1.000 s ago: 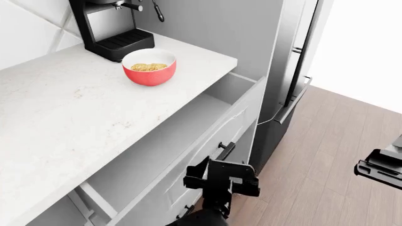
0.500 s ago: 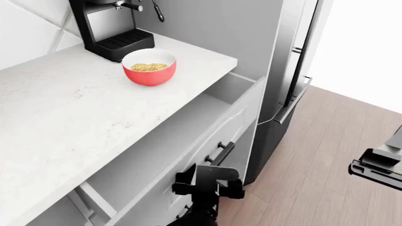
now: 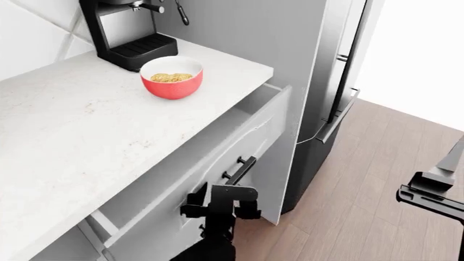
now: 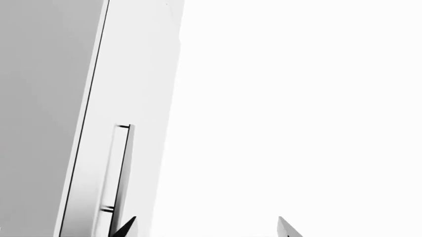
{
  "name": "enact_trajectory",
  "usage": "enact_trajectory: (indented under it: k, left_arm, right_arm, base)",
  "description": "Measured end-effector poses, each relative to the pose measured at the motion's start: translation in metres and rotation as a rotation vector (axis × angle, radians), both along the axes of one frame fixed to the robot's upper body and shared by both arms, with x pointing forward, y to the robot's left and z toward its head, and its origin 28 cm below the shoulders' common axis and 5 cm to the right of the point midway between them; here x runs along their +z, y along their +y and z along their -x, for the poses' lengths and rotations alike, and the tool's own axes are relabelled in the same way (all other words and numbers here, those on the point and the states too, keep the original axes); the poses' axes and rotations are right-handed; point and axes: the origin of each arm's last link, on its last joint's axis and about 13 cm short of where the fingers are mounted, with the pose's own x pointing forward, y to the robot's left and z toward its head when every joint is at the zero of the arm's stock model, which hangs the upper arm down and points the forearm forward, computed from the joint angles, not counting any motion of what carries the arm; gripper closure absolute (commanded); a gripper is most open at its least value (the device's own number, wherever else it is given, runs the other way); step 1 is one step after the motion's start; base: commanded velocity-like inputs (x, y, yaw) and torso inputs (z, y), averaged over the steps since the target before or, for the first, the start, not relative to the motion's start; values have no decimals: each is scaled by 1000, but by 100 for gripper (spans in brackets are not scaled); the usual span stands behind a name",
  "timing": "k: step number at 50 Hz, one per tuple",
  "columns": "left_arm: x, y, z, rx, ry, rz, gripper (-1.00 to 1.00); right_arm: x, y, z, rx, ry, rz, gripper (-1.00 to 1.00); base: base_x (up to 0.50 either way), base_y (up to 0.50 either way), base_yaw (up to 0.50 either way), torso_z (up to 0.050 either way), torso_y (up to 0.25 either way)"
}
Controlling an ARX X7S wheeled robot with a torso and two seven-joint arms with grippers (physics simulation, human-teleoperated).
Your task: Place the bar in the bowl and close the drawer.
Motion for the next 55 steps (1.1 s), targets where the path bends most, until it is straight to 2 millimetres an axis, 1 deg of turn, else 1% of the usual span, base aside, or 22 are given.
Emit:
enact_trajectory:
  k: [12, 21, 32, 55]
  left_arm:
    - [0, 23, -20, 142, -7, -34, -100]
    - [-3, 41, -28, 242, 8, -50, -100]
    - [-12, 62, -30, 337, 34, -83, -100]
    - [-23, 89, -27, 448, 49, -177, -100]
  right_arm:
    - [0, 0, 0, -1, 1, 2, -100]
    - [0, 0, 0, 0, 1, 2, -100]
    - [0, 1, 0, 2, 0, 4, -100]
    - [2, 3, -1, 5, -4, 8, -100]
  base:
    - [0, 0, 0, 0, 0]
    - [0, 0, 0, 0, 0]
    - [0, 0, 0, 0, 0]
    - [0, 0, 0, 0, 0]
